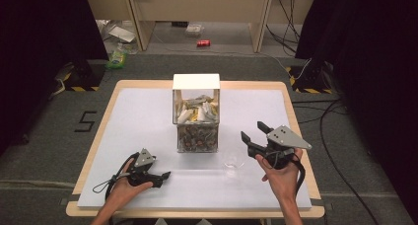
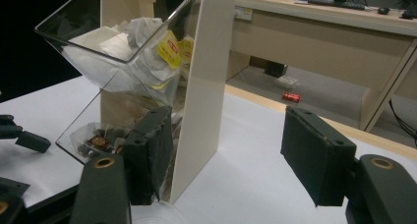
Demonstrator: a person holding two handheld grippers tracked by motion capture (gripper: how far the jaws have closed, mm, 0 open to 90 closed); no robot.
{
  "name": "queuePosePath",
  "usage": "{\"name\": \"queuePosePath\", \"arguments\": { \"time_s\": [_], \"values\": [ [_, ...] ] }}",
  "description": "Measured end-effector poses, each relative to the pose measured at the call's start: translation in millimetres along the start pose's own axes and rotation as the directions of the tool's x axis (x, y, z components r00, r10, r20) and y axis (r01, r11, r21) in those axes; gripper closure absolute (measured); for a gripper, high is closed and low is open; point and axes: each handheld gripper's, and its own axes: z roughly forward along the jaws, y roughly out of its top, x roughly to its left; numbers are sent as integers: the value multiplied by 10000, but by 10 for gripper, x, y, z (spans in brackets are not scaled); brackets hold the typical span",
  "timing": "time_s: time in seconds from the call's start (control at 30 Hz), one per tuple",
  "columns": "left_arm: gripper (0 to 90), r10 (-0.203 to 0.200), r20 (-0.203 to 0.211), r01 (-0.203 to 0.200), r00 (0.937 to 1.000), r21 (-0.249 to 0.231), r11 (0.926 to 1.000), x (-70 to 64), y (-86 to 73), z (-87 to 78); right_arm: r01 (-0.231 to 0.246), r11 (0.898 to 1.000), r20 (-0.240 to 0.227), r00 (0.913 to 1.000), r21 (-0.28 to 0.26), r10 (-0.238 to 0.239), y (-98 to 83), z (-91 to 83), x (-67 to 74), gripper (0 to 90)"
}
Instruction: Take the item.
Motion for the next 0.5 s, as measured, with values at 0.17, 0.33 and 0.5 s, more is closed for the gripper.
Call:
{"name": "queuePosePath", "arguments": {
  "time_s": [0.17,0.33,0.5],
  "values": [
    [155,-1,2,1,10000,0,10000,0,0,0,48,10000,-129,9999,-24,-48,46,25,20,385],
    [155,-2,1,2,10000,1,10000,0,0,0,3,9999,-243,9997,-114,-6,87,63,28,393],
    [155,0,2,0,10000,-1,10000,0,0,0,39,9999,-388,9992,-150,-45,133,93,60,401]
  ]
}}
